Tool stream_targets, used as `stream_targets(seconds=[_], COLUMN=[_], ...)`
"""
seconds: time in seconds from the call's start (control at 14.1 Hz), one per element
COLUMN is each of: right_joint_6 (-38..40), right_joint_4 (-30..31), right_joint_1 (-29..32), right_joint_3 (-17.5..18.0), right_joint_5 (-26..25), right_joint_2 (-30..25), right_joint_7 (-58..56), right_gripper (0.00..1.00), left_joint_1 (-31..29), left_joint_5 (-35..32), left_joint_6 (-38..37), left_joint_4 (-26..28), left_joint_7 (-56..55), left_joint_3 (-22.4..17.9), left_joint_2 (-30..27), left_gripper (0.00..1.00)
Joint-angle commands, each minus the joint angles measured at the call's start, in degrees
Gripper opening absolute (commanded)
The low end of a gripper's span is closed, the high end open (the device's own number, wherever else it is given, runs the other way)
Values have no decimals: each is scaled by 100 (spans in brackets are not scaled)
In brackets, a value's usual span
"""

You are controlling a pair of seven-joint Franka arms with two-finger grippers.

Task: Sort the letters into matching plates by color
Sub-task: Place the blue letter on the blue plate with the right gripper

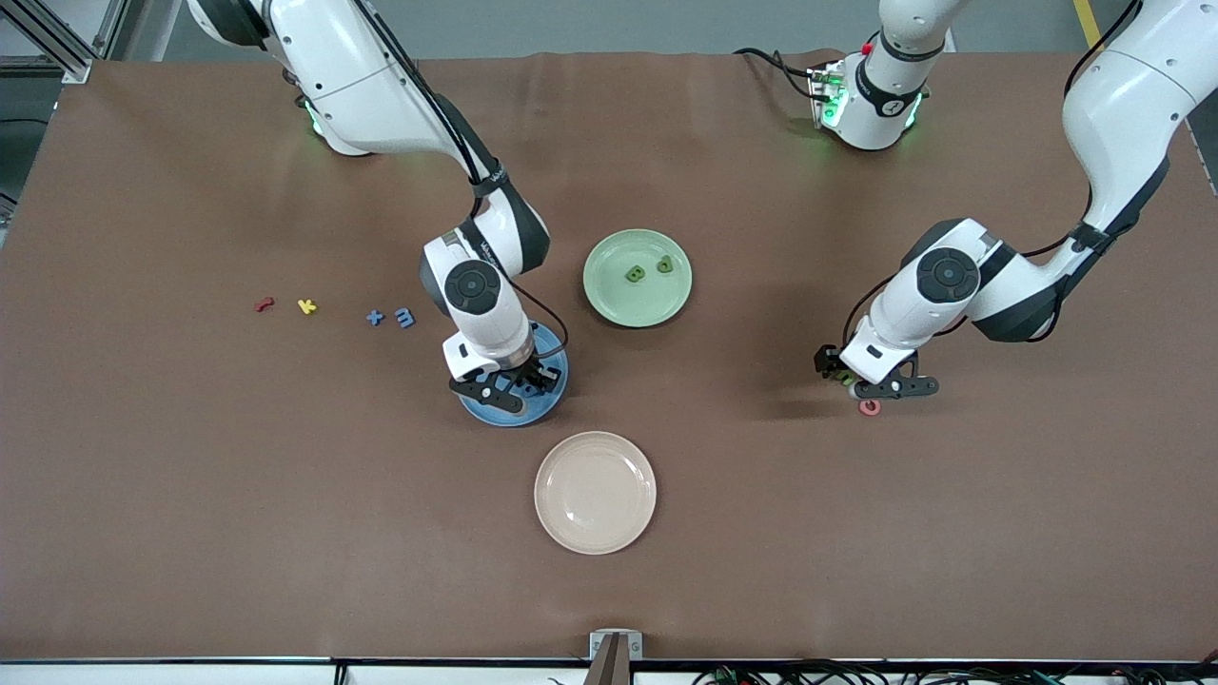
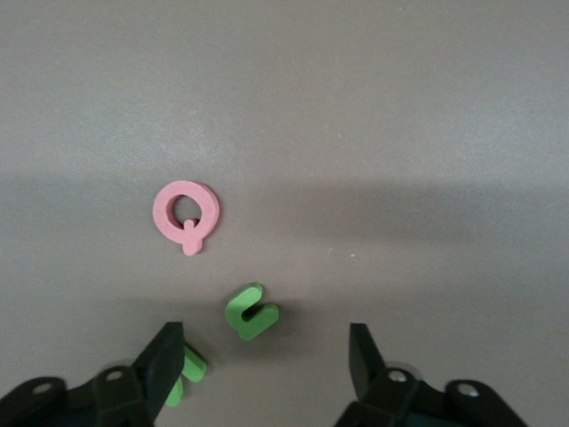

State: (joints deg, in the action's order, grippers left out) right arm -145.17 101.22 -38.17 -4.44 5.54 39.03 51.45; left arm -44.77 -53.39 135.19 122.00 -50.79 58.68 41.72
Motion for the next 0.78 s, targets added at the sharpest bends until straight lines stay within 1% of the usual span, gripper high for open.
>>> stream_targets(seconds=[0.0, 0.14, 0.35, 0.5, 0.71], right_joint_6=[610, 1286, 1973, 2334, 2283], right_joint_4=[-435, -769, -920, -841, -202], right_joint_1=[-76, -32, 73, 170, 293], right_joint_3=[-40, -48, -75, -92, -92], right_joint_5=[53, 35, 26, 18, -96], right_joint_2=[88, 53, -70, -272, -816], right_joint_7=[41, -11, -379, -583, -924], right_gripper=[100, 100, 100, 100, 100], left_joint_1=[74, 240, 276, 285, 285], left_joint_5=[-154, -224, -277, -382, -461], left_joint_6=[113, 218, 377, 447, 482], left_joint_4=[35, 26, 26, 17, 17], left_joint_7=[-37, -54, -54, -54, -63], left_joint_3=[-84, -303, -409, -480, -559], left_joint_2=[47, 47, 64, 134, 179], left_gripper=[74, 70, 67, 66, 65])
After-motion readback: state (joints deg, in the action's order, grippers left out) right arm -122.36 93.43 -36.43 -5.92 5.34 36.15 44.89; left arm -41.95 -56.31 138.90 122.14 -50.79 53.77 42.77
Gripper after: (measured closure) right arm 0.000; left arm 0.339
